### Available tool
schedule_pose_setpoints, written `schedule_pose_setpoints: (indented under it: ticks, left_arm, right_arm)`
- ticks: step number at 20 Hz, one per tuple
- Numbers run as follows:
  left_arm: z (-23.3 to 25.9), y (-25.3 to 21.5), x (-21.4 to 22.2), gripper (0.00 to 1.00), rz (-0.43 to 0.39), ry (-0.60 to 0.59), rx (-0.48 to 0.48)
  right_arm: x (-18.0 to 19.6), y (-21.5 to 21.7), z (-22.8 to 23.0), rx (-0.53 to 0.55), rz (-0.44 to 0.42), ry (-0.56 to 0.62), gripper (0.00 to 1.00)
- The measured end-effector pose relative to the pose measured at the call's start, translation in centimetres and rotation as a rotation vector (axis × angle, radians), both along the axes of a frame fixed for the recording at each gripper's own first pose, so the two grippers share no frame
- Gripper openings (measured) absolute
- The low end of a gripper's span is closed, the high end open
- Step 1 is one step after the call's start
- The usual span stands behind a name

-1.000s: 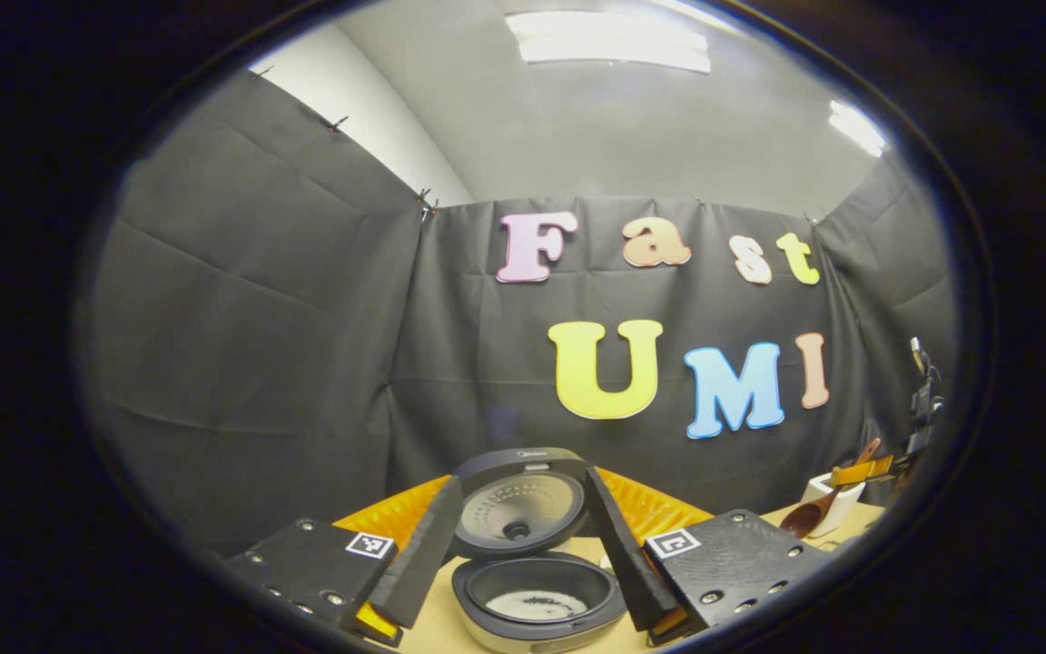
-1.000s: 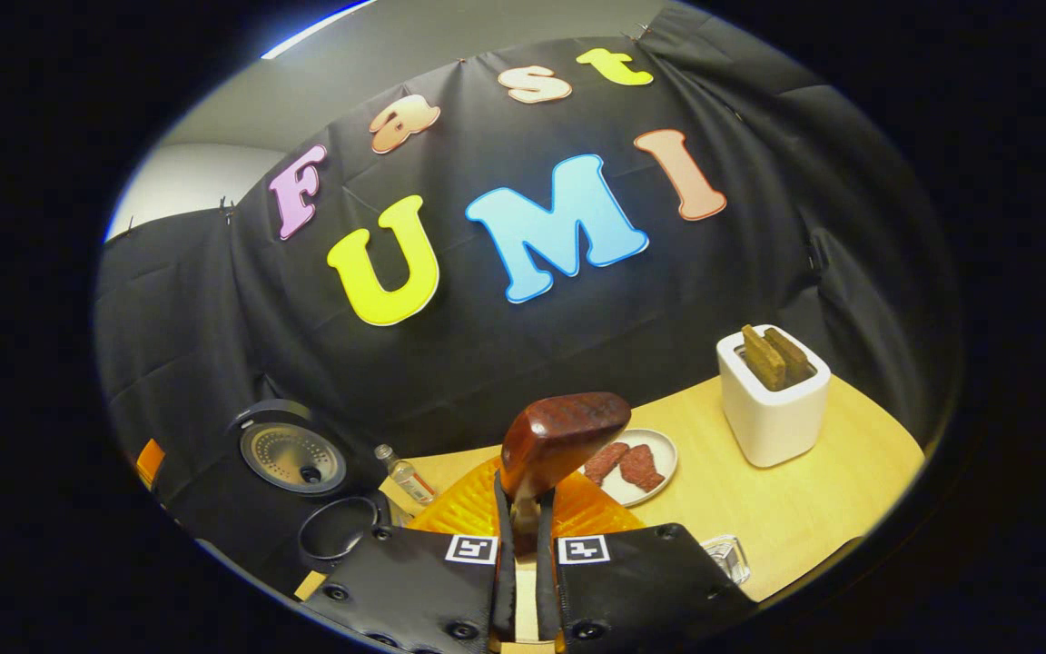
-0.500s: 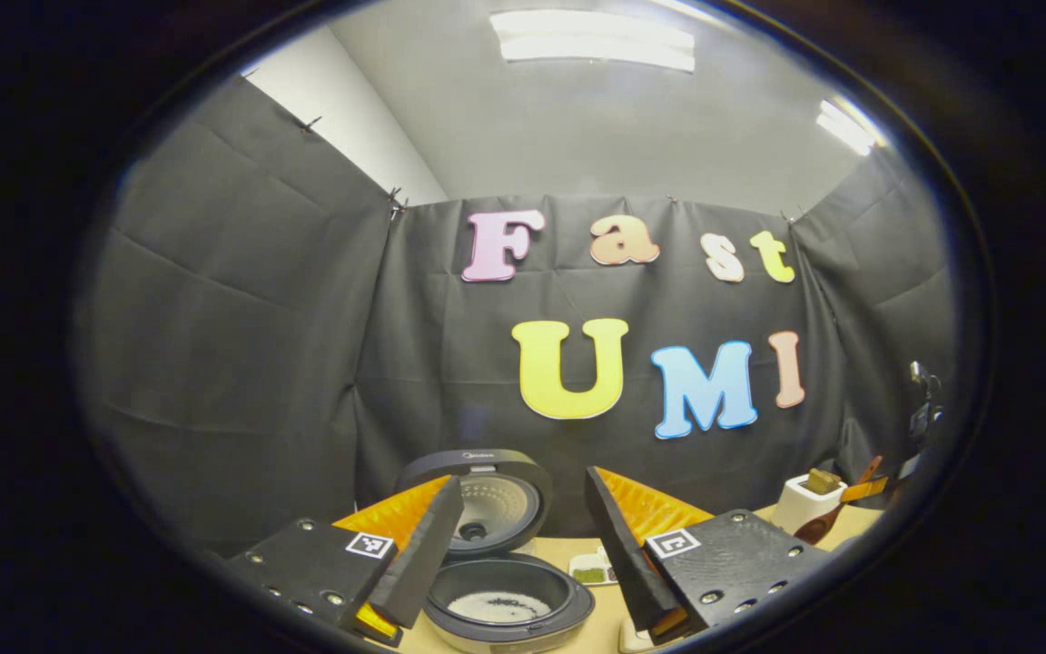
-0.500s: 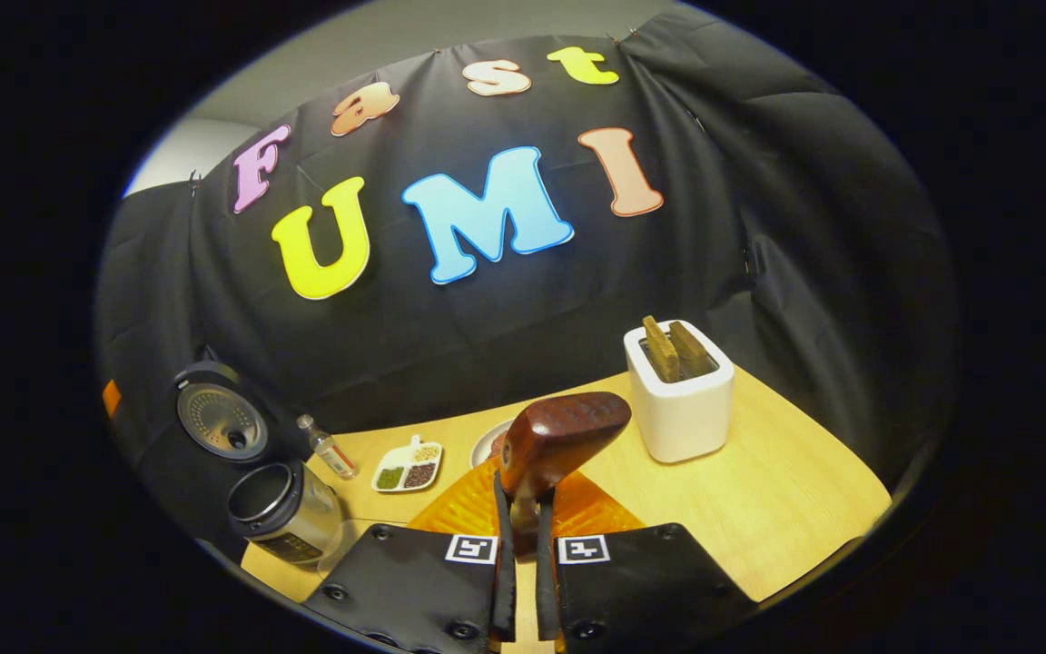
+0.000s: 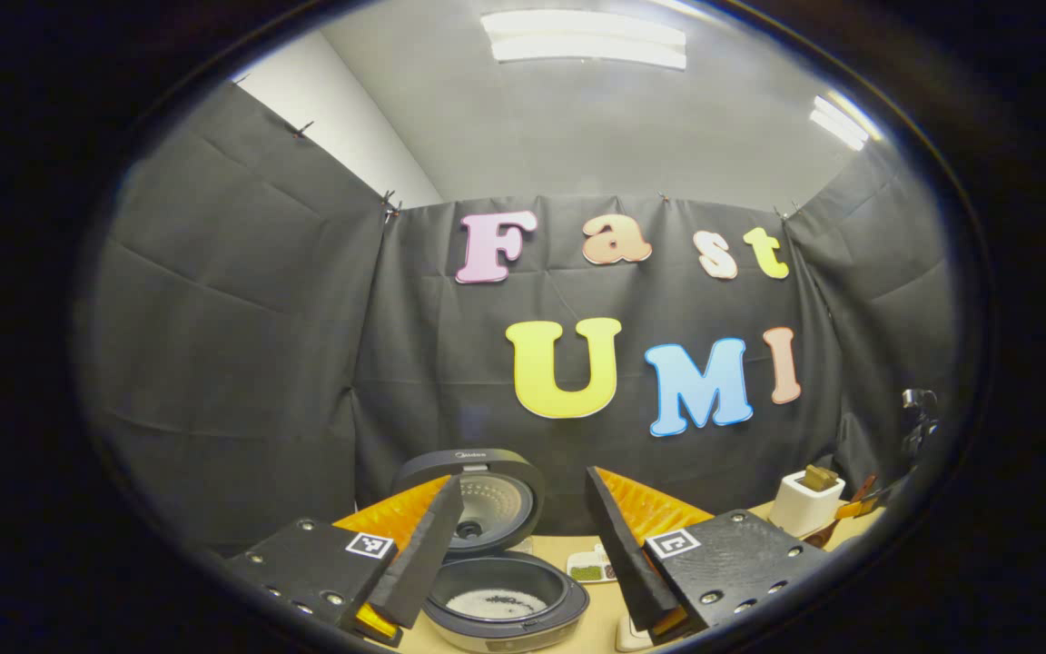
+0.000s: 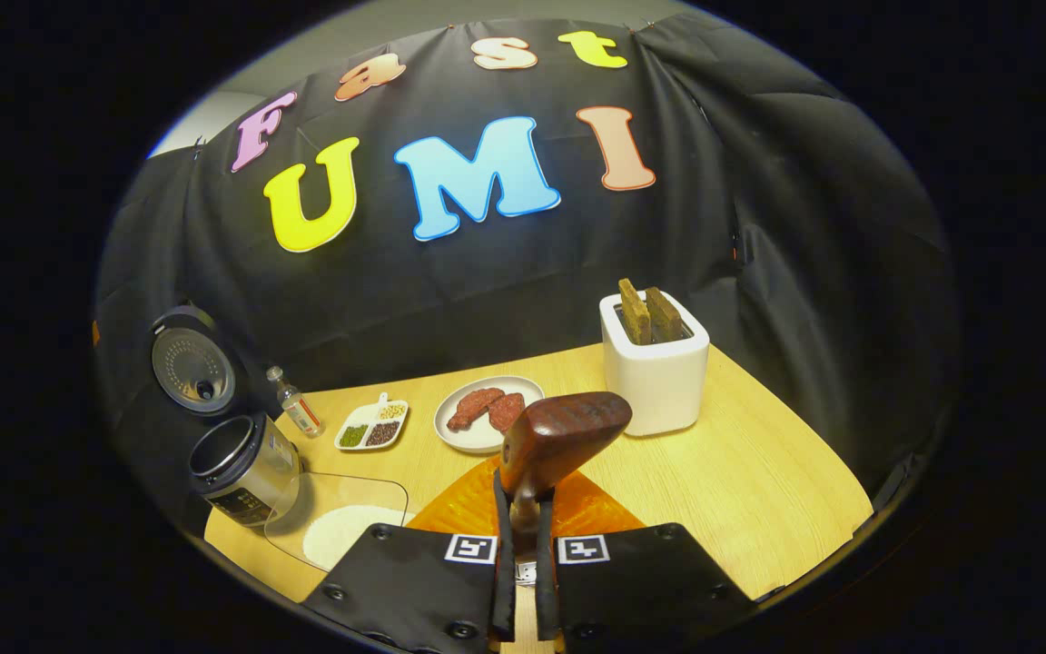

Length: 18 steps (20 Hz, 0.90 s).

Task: Close the left gripper, press the button to open the rice cooker; take a wooden spoon from the chopstick holder with the right hand, scoop a spoonful of rice and pour it into the rice cooker, then put the wooden spoon back into the chopstick holder.

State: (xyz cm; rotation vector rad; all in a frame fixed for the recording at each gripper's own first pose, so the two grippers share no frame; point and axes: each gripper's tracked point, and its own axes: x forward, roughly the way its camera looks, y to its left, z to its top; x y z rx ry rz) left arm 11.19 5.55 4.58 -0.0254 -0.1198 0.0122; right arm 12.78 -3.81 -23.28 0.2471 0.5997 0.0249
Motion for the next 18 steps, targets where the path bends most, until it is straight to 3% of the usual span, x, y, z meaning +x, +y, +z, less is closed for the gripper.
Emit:
schedule_pose_setpoints:
  ticks: [1,2,11,17,18]
  left_arm:
    - [0.2,0.1,-0.2,0.83,0.003,0.001,0.001]
    - [0.1,0.3,-0.3,0.83,0.007,0.002,0.003]
    - [0.0,2.1,-1.6,0.83,0.046,0.017,0.037]
    - [0.9,2.9,-2.3,0.83,0.064,0.003,0.050]
    - [0.8,2.9,-2.3,0.83,0.064,0.004,0.049]
  right_arm:
    - [-0.1,0.1,-0.6,-0.003,0.006,0.014,0.07]
    - [-0.4,0.2,-1.2,-0.007,0.013,0.031,0.10]
    - [-0.5,1.0,-5.3,0.040,0.046,0.167,0.10]
    - [-0.5,0.9,-6.1,0.057,0.059,0.197,0.07]
    - [-0.3,0.7,-6.2,0.052,0.055,0.192,0.14]
